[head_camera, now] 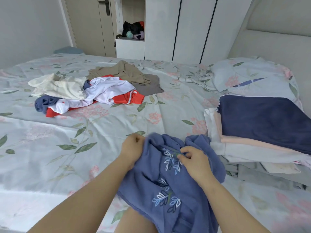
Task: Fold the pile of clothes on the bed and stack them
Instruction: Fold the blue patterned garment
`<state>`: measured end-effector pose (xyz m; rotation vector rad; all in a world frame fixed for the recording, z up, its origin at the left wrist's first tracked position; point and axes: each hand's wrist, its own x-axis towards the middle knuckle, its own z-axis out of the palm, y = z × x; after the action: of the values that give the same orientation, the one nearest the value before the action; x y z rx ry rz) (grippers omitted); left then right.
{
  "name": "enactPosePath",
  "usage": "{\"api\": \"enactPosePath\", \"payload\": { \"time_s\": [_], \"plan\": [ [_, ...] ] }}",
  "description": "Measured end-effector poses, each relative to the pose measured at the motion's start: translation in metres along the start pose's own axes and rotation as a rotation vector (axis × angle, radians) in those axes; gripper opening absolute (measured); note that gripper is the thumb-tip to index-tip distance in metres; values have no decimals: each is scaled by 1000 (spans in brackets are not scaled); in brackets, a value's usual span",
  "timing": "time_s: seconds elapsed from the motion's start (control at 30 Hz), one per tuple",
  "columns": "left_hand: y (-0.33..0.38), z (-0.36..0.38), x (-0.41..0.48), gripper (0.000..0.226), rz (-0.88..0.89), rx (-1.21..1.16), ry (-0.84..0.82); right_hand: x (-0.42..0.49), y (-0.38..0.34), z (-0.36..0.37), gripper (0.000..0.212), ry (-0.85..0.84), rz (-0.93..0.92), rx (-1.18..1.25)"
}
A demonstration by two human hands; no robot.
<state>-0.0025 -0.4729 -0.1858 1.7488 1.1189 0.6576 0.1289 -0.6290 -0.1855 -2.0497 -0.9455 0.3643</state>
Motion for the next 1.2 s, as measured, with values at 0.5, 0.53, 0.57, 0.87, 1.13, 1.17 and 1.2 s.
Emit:
{"api": "enactPosePath", "payload": {
  "time_s": [0.5, 0.53, 0.57, 0.87, 1.13, 1.17, 1.2],
  "plan": [
    [-16, -56, -19, 34, -101, 321, 195, -18, 11, -48, 6, 60, 266, -99],
    [-15, -47, -22, 37, -17, 368, 215, -18, 13, -41, 17, 77, 213, -124],
    [-14, -38, -23, 41, 112, 387, 220, -18, 12, -35, 29, 86, 148, -161],
    [-39, 6, -8, 46, 180, 630, -277, -12, 1, 16, 20, -170, -54, -187],
    [-51, -33, 1, 32, -146, -133, 303, -13, 23, -33, 24, 472, 285, 104],
    [-53, -38, 1, 34, -197, -173, 367, -12, 26, -42, 23, 535, 326, 143],
    [-53, -40, 0, 33, -230, -142, 389, -12, 27, -49, 21, 582, 338, 166]
  ]
}}
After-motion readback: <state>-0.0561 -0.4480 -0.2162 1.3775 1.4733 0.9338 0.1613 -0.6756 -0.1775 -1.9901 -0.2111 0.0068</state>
